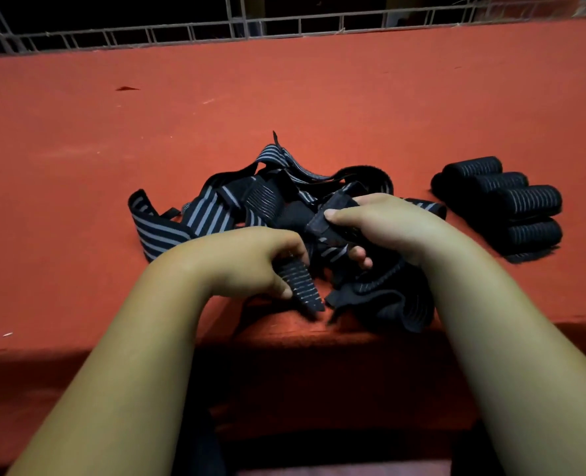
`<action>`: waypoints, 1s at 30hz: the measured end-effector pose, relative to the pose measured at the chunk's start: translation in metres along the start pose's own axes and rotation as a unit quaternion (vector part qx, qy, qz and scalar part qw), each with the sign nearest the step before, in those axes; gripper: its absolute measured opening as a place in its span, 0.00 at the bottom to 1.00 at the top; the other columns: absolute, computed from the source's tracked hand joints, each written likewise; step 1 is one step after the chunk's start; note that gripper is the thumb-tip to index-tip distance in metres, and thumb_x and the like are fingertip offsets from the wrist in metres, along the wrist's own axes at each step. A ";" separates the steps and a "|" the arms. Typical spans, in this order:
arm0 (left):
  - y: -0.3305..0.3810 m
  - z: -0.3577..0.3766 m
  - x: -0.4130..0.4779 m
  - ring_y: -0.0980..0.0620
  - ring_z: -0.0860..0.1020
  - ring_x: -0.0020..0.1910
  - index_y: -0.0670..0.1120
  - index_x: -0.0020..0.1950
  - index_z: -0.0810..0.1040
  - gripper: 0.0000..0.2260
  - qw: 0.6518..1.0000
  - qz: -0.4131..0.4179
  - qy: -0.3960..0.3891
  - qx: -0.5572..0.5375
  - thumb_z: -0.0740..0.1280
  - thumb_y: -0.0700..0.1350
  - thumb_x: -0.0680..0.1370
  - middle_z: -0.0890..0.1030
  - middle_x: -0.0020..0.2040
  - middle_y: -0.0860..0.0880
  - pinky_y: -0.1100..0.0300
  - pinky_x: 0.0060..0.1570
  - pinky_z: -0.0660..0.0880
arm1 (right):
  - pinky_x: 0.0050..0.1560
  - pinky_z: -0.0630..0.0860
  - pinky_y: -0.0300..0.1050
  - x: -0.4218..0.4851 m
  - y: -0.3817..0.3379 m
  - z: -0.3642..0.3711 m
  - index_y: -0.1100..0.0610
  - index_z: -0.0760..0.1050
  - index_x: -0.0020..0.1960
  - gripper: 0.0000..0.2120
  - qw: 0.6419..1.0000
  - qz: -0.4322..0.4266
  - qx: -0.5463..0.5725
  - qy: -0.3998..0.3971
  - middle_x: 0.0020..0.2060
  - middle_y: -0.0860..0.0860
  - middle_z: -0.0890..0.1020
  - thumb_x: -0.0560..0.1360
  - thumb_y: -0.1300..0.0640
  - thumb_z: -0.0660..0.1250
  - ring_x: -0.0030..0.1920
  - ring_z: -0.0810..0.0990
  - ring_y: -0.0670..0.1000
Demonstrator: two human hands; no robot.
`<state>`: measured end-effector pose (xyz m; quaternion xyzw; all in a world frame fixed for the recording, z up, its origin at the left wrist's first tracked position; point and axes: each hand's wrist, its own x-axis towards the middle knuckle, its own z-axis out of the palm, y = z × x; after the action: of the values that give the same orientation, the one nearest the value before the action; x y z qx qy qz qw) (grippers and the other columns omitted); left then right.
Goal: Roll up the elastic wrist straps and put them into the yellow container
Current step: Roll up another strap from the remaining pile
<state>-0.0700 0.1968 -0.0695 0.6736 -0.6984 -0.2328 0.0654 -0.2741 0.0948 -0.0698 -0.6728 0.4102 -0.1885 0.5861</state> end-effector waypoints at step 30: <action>0.013 -0.007 0.033 0.54 0.83 0.49 0.52 0.55 0.76 0.18 0.836 -0.048 0.432 -0.336 0.82 0.51 0.74 0.84 0.51 0.53 0.56 0.51 0.79 | 0.62 0.82 0.60 0.001 -0.001 -0.004 0.54 0.87 0.54 0.08 0.963 -0.166 0.208 0.027 0.54 0.59 0.89 0.81 0.52 0.71 0.55 0.88 0.59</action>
<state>-0.0820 0.1629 -0.0651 0.6750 -0.4447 -0.1412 0.5716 -0.2759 0.0914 -0.0681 -0.5893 0.2599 -0.3828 0.6623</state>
